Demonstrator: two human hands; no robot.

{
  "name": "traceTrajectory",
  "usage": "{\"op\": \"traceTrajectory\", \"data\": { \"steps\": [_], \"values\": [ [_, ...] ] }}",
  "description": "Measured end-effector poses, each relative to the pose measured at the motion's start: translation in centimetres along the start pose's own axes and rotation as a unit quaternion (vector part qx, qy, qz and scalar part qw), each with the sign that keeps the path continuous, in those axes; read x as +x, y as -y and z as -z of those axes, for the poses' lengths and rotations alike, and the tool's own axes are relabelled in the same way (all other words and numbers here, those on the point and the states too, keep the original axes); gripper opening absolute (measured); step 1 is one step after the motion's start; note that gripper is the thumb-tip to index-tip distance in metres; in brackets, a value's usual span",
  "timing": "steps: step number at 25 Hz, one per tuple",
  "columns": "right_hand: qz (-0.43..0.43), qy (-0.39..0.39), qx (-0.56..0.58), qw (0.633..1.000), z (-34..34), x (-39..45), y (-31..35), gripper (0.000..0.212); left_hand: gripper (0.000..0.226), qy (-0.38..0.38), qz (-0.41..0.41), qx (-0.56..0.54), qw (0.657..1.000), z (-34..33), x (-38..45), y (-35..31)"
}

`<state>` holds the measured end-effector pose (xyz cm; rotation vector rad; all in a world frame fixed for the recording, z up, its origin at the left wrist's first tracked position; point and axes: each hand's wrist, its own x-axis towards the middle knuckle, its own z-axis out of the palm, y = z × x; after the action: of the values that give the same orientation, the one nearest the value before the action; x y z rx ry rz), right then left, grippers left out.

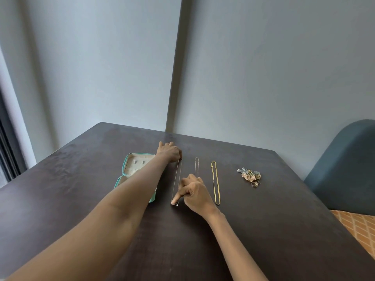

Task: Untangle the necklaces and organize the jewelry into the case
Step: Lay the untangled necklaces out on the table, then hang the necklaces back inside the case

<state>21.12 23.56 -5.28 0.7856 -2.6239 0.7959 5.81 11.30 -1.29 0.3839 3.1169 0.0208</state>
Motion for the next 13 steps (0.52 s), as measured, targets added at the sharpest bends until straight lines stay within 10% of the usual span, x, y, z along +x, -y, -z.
{"op": "traceTrajectory", "data": {
  "steps": [7, 13],
  "values": [
    [-0.06, -0.155, 0.041, 0.985, 1.0, 0.6, -1.6, 0.046, 0.035, -0.042, 0.002, -0.026, 0.999, 0.8, -0.8, -0.4],
    [-0.341, -0.253, 0.07, 0.903, 5.4, 1.9, -6.5, 0.035, 0.038, -0.102, -0.052, -0.079, 0.99, 1.9, 0.2, -3.5]
  ]
}}
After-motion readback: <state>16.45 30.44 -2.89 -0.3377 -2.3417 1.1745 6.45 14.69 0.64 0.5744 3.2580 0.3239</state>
